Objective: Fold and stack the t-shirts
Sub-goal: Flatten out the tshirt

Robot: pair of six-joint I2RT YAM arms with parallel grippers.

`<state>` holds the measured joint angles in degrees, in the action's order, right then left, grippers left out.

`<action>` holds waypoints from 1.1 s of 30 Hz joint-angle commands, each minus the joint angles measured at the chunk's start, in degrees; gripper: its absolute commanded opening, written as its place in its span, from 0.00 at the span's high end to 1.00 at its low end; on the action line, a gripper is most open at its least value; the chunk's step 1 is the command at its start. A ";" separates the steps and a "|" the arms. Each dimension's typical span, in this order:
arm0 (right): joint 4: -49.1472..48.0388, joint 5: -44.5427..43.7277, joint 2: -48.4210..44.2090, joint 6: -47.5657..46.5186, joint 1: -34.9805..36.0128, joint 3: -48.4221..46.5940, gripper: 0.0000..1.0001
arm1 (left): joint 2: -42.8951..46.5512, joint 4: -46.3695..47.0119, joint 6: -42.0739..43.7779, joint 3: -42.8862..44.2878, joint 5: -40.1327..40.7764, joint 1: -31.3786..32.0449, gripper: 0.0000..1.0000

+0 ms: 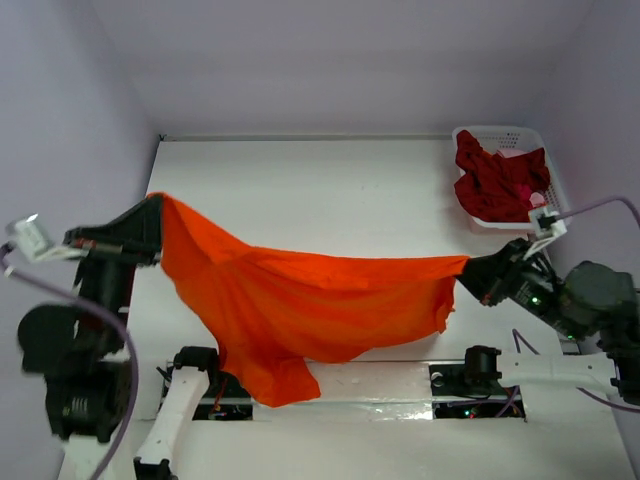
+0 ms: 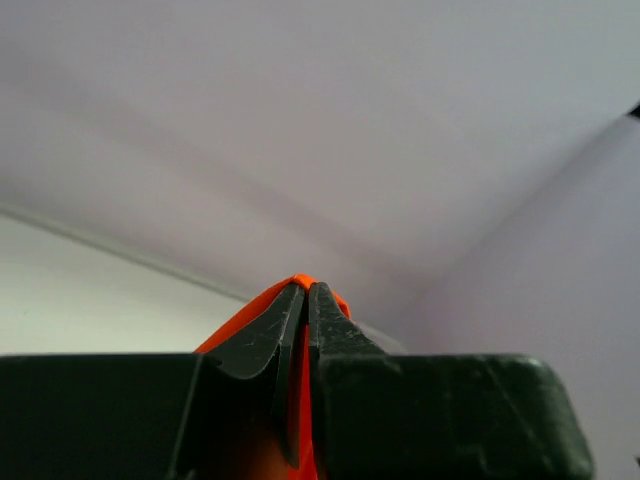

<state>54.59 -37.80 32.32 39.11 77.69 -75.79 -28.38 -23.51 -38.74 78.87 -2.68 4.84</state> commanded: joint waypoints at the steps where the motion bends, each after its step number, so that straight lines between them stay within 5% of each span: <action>1: -6.50 -2.63 -0.94 5.00 0.27 5.46 1.00 | -4.75 6.54 1.12 -4.50 1.09 0.34 1.00; 13: -5.72 -9.57 7.32 13.00 -1.74 14.53 1.00 | -16.17 16.12 3.32 -13.83 5.58 0.34 1.00; 19: -11.14 -7.38 10.30 8.27 -18.06 13.82 1.00 | -21.54 18.58 3.67 -14.71 5.67 0.34 1.00; 33: -28.13 9.40 23.66 -7.29 -42.34 12.77 1.00 | -33.13 19.46 3.41 -9.00 7.77 0.34 1.00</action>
<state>34.09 -32.64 54.89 36.10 38.48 -60.84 -60.03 -8.38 -35.81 66.65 3.77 4.95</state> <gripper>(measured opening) 0.076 0.006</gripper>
